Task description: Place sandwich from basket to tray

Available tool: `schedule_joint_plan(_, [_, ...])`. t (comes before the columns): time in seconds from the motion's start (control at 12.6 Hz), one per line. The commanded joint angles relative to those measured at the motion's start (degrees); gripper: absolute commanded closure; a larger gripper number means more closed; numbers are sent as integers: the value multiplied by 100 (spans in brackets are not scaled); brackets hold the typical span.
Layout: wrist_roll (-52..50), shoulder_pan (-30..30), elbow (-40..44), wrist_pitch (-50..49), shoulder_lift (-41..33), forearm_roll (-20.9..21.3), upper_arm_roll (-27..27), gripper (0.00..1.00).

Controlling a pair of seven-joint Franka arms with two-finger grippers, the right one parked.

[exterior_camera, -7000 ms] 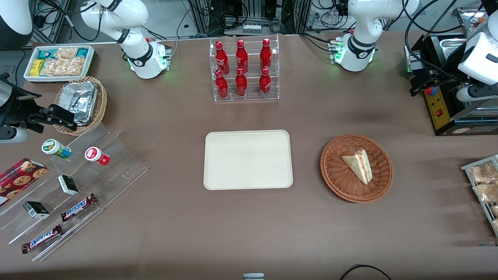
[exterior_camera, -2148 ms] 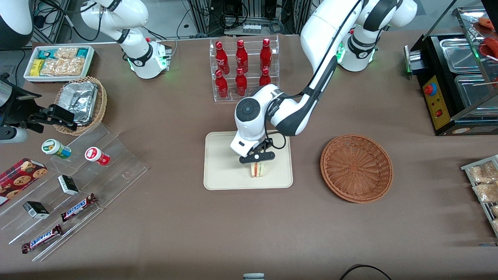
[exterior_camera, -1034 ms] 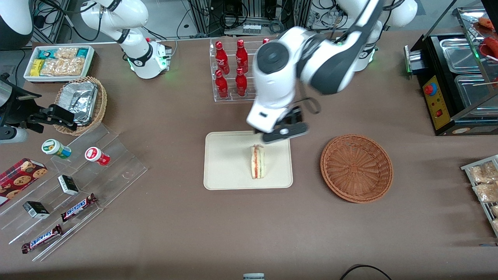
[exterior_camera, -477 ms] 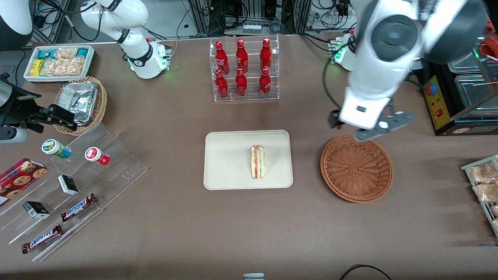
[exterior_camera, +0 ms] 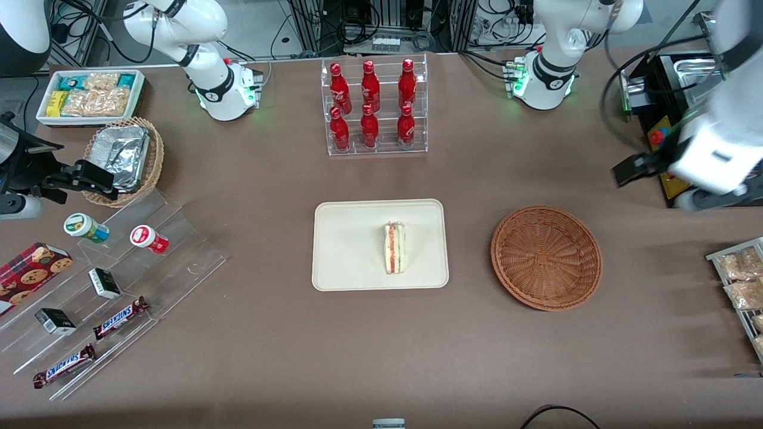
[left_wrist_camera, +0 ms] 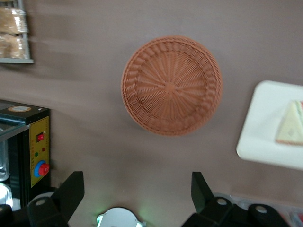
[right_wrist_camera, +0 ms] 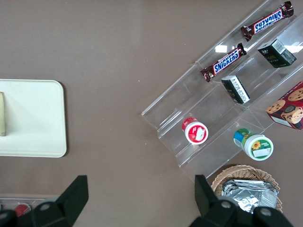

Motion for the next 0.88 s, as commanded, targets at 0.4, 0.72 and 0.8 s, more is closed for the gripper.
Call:
schedule_joint_plan(0.4, [455,1465,-1621,506,-1381,-157,-1222,0])
schedule_joint_plan(0.72, [1524,1474,-1489,436,-1346,-69,-1169,0])
schedule_joint_plan(0.8, [1484,1457,-1489,410,-1337,-69,-1169,0])
